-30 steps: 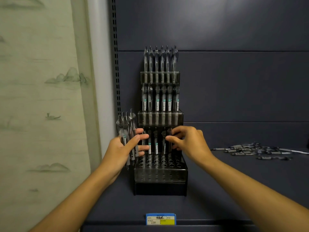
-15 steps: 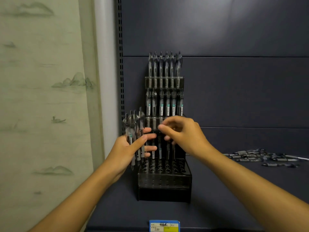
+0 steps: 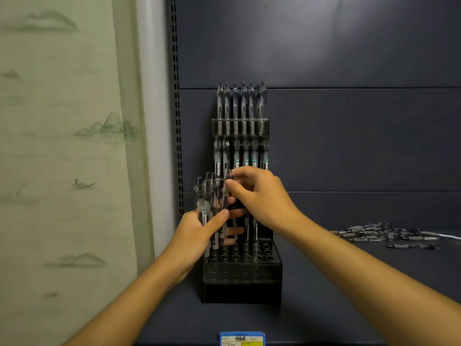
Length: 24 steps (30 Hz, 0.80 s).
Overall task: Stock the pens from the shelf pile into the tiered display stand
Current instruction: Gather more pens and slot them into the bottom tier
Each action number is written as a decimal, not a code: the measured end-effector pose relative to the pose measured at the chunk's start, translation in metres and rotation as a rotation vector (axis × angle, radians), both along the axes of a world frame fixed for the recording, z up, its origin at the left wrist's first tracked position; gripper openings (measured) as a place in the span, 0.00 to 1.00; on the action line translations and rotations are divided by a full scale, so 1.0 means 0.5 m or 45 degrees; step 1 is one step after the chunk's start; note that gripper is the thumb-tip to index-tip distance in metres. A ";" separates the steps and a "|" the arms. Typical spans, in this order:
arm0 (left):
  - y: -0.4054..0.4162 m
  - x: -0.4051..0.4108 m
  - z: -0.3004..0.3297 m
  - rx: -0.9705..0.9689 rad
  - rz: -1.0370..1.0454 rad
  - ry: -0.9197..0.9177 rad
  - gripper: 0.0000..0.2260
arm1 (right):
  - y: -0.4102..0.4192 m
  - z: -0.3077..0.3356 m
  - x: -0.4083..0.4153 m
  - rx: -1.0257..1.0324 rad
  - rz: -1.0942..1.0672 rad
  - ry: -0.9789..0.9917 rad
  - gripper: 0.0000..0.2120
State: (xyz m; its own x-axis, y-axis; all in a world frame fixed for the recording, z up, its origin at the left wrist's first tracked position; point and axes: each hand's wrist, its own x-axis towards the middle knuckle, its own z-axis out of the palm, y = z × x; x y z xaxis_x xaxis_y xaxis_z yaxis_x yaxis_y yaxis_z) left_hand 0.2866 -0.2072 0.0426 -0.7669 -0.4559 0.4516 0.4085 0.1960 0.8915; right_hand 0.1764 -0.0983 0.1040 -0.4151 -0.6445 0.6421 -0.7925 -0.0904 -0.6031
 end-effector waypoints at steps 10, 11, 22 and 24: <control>-0.042 -0.004 -0.009 0.093 0.083 0.018 0.12 | 0.047 0.031 -0.053 -0.207 -0.152 0.017 0.09; -0.046 -0.005 -0.007 0.101 0.098 0.016 0.12 | 0.052 0.031 -0.062 -0.197 -0.182 0.045 0.09; -0.046 -0.017 -0.014 0.129 0.139 -0.017 0.11 | 0.079 -0.072 -0.135 -0.095 -0.276 -0.111 0.10; -0.042 -0.020 -0.015 0.123 0.142 -0.020 0.11 | 0.078 -0.075 -0.134 -0.126 -0.250 -0.160 0.09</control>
State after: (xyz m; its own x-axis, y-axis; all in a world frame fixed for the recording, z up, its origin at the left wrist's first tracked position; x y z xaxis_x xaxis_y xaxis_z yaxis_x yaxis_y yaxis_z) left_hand 0.2767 -0.2283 0.0349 -0.7159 -0.5791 0.3901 0.3749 0.1525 0.9144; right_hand 0.1096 -0.0591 0.0665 -0.6067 -0.4801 0.6336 -0.7202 -0.0055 -0.6938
